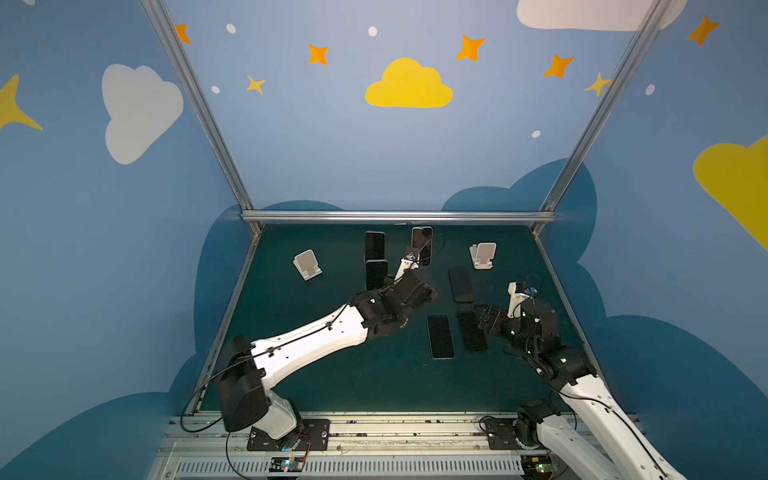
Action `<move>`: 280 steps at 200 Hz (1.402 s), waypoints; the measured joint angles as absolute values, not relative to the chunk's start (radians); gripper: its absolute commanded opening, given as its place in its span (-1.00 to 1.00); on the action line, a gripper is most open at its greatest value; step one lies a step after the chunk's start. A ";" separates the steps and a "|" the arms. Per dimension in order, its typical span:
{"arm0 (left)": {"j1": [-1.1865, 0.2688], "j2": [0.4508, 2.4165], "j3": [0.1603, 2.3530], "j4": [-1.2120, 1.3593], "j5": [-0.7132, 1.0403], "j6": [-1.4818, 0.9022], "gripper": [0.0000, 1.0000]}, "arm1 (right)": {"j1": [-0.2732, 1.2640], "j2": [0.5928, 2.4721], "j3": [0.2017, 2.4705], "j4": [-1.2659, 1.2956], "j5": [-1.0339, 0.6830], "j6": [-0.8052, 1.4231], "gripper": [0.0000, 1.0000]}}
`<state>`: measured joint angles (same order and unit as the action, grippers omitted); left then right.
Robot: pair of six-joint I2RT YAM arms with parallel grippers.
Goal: Remove the phone from the phone stand
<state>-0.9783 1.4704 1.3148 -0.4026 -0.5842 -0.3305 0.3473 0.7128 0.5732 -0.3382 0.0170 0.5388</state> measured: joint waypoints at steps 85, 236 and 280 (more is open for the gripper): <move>-0.720 1.162 1.244 -0.527 -0.646 -0.292 -0.06 | 0.347 0.750 0.573 -0.287 -0.004 0.542 0.72; -0.303 1.794 1.477 -0.342 -0.392 -0.333 -0.09 | 0.347 0.793 0.573 -0.257 -0.023 0.538 0.71; -0.295 1.996 1.591 -0.286 -0.408 -0.329 -0.13 | 0.345 0.815 0.573 -0.256 -0.022 0.534 0.70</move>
<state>-0.2947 1.9961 1.5913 -0.2859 -0.4076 -0.3294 0.3450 0.8154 0.5732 -0.2558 -0.0216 0.5339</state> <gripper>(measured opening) 0.581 0.853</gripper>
